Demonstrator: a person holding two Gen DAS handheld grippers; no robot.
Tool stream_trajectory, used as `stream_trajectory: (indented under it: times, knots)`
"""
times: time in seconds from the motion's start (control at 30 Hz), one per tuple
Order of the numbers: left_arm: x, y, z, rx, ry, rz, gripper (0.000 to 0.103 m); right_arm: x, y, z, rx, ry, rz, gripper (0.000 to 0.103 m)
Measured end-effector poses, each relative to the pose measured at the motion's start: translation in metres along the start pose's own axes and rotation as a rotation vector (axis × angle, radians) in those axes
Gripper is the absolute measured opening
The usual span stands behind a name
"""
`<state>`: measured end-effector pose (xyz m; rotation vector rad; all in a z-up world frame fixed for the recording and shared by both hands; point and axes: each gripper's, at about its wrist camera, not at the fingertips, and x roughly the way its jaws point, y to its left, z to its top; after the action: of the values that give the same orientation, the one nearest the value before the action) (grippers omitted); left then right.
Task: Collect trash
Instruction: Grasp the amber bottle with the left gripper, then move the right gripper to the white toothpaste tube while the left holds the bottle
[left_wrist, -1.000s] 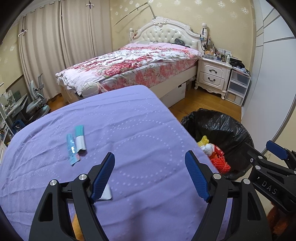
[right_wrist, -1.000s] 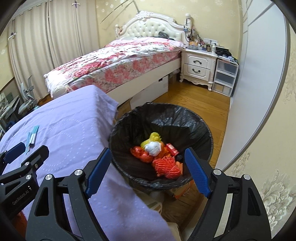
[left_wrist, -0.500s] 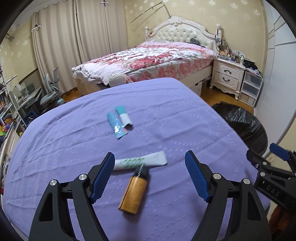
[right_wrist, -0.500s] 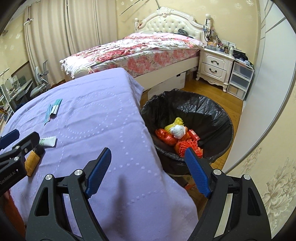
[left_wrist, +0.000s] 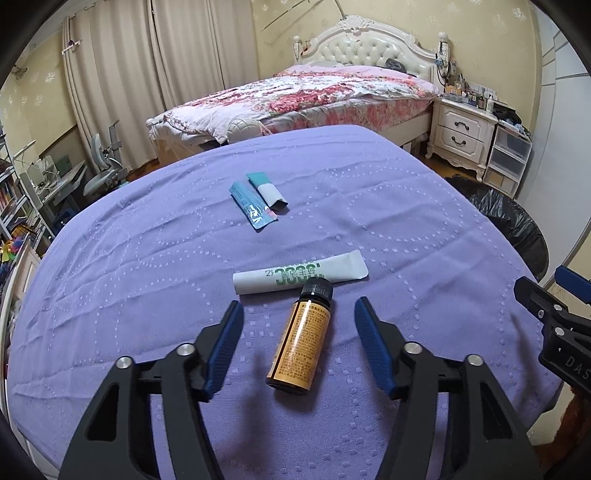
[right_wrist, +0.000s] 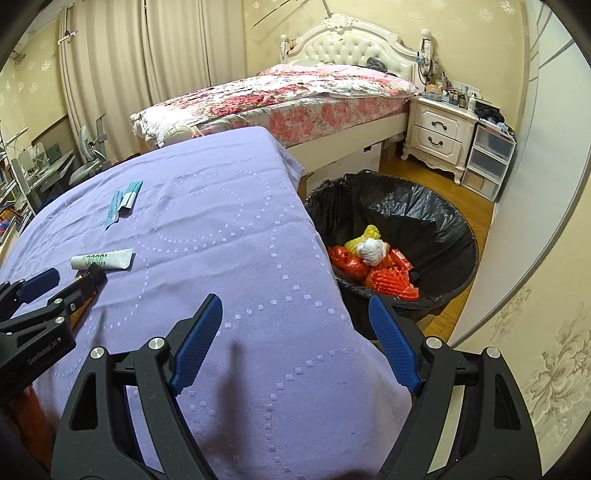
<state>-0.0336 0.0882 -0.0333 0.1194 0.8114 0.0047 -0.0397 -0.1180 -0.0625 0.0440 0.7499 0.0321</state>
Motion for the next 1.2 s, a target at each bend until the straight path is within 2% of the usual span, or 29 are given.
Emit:
stream_trajectory:
  times: [0.1, 0.17, 0.33, 0.5, 0.67, 0.97, 1.2]
  knots:
    - [0.004, 0.001, -0.004, 0.004, 0.025, -0.014, 0.046, -0.001, 0.001, 0.0, -0.003, 0.0, 0.006, 0.08]
    - [0.006, 0.002, -0.006, -0.002, 0.04, -0.034, 0.032, 0.0, 0.003, -0.001, -0.005, 0.0, 0.009, 0.08]
    - [0.004, 0.005, -0.011, -0.009, 0.045, -0.05, 0.025, 0.001, 0.01, -0.001, -0.02, 0.002, 0.019, 0.08]
    - [0.0, 0.016, -0.016, -0.04, 0.048, -0.045, 0.025, 0.001, 0.023, -0.001, -0.054, 0.008, 0.037, 0.08]
    - [0.0, 0.041, -0.021, -0.092, 0.058, -0.004, 0.025, 0.003, 0.045, -0.002, -0.106, 0.022, 0.075, 0.08]
    - [0.001, 0.089, -0.026, -0.185, 0.065, 0.065, 0.025, 0.016, 0.099, 0.004, -0.238, 0.063, 0.147, 0.08]
    - [-0.001, 0.12, -0.031, -0.245, 0.067, 0.085, 0.025, 0.029, 0.14, 0.013, -0.329, 0.093, 0.178, 0.08]
